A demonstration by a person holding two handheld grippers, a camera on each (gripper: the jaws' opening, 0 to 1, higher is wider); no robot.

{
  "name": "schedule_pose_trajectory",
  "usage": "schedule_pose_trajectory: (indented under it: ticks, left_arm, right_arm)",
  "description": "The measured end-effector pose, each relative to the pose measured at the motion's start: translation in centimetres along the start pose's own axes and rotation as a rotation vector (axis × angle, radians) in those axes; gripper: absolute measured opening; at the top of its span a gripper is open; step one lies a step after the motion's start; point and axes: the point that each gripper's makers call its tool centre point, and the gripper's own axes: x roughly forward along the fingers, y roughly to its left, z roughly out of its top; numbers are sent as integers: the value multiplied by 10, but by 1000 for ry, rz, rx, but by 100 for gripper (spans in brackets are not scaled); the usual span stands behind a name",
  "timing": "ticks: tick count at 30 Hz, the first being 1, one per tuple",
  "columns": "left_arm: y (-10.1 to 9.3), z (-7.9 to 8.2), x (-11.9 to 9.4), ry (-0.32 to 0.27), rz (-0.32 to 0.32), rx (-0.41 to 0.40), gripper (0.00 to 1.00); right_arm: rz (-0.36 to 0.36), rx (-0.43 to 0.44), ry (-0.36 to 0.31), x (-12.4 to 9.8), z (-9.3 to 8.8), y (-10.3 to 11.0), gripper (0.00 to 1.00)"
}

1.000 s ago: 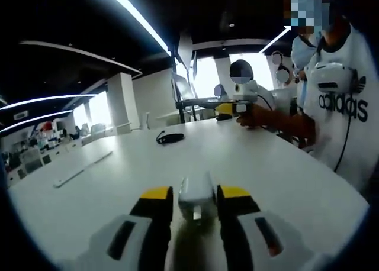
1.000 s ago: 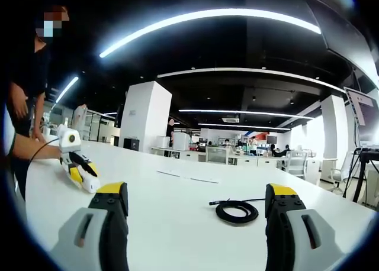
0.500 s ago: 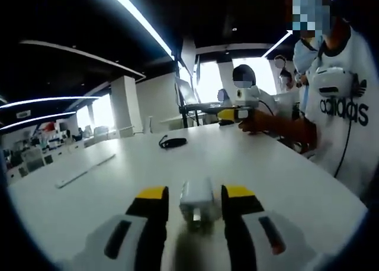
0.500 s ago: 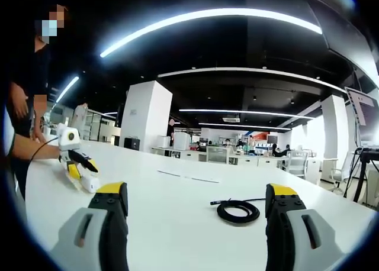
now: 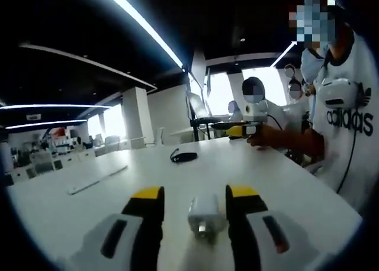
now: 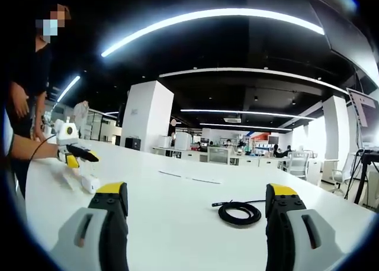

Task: Plug the desk Type‑C cable into the charger adapter.

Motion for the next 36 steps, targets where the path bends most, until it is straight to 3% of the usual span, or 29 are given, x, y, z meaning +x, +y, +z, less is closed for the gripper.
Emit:
schedule_pose_trajectory:
  ticks: [14, 24, 28, 36]
  left_arm:
    - [8, 18, -11, -59, 111, 23, 50]
    - [10, 35, -23, -119, 186, 54, 60]
    - [11, 42, -28, -150, 230, 64, 66]
    - [17, 53, -43, -205, 330, 76, 68]
  right_arm:
    - [9, -5, 1, 3, 1, 2, 99]
    - [13, -9, -4, 3, 3, 2, 99]
    - [15, -10, -3, 3, 2, 2, 99]
    - [22, -11, -5, 5, 2, 3, 99]
